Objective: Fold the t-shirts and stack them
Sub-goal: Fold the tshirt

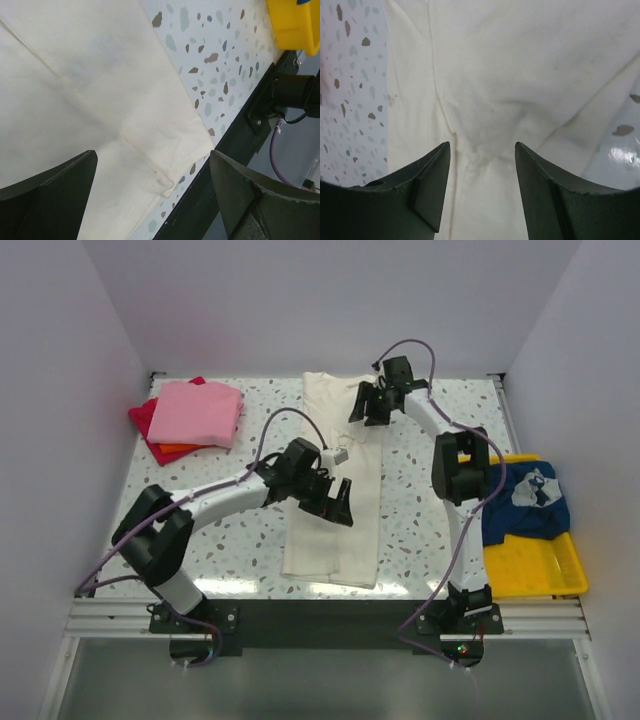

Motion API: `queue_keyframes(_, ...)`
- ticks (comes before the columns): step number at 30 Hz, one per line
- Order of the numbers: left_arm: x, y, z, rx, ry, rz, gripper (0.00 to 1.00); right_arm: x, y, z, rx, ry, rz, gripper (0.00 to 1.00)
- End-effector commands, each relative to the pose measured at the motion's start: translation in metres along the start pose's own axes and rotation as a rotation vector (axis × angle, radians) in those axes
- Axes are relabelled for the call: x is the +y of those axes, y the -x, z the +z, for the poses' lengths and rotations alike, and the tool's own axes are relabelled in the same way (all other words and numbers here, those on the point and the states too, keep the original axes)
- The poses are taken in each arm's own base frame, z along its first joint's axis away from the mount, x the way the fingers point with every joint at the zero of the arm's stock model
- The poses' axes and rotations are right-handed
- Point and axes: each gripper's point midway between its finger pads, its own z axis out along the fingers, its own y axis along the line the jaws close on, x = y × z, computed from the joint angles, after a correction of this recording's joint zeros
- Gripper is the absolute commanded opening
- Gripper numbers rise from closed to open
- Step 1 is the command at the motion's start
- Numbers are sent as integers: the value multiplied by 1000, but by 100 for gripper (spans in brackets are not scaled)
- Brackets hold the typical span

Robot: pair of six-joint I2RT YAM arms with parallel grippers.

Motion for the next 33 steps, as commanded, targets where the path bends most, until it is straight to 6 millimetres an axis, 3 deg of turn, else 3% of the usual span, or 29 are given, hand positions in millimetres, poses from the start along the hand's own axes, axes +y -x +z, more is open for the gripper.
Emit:
queue_keyframes(1, 1, 28, -39, -151, 129, 78, 100, 45, 52, -99, -222, 25, -100, 58)
queue_keyframes(2, 5, 26, -44, -163, 156, 60, 100, 46, 49, -111, -233, 8, -100, 58)
queue_keyframes(5, 40, -3, -55, -154, 298, -35, 100, 46, 12, -148, -198, -21, -91, 58)
queue_keyframes(6, 50, -10, -58, -141, 324, -65, 100, 32, -22, -145, -120, -59, -74, 58)
queue_keyframes(7, 56, -22, -60, -111, 346, -91, 100, 41, -30, -169, -143, -58, -91, 58)
queue_keyframes(8, 61, -30, -62, -96, 365, -108, 100, 43, -50, -172, -106, -68, -99, 58)
queue_keyframes(9, 67, -38, -65, -84, 391, -117, 99, 31, -87, -173, -25, -112, -86, 58)
queue_keyframes(10, 69, -46, -67, -62, 407, -128, 98, 36, -102, -187, -17, -109, -90, 58)
queue_keyframes(11, 72, -55, -70, -49, 421, -139, 97, 33, -143, -186, 82, -128, -80, 58)
queue_keyframes(14, 73, -66, -75, -35, 433, -164, 93, 46, -200, -201, 189, -106, -88, 58)
queue_keyframes(15, 73, -70, -78, -35, 442, -171, 92, 38, -232, -206, 274, -135, -63, 58)
queue_keyframes(17, 73, -79, -83, -26, 447, -187, 91, 44, -258, -222, 310, -132, -87, 58)
queue_keyframes(18, 72, -83, -84, -20, 440, -196, 91, 37, -278, -228, 353, -152, -66, 58)
queue_keyframes(20, 65, -92, -84, -2, 407, -212, 89, 38, -294, -241, 361, -134, -63, 58)
queue_keyframes(21, 63, -93, -84, -1, 393, -218, 88, 28, -312, -245, 402, -161, -39, 58)
queue_keyframes(25, 60, -108, -80, 18, 361, -252, 86, 21, -339, -253, 450, -152, -5, 57)
queue_keyframes(29, 60, -125, -76, 49, 353, -293, 83, 23, -352, -247, 477, -123, 11, 57)
queue_keyframes(33, 60, -129, -76, 57, 350, -298, 81, 31, -366, -232, 518, -80, 15, 56)
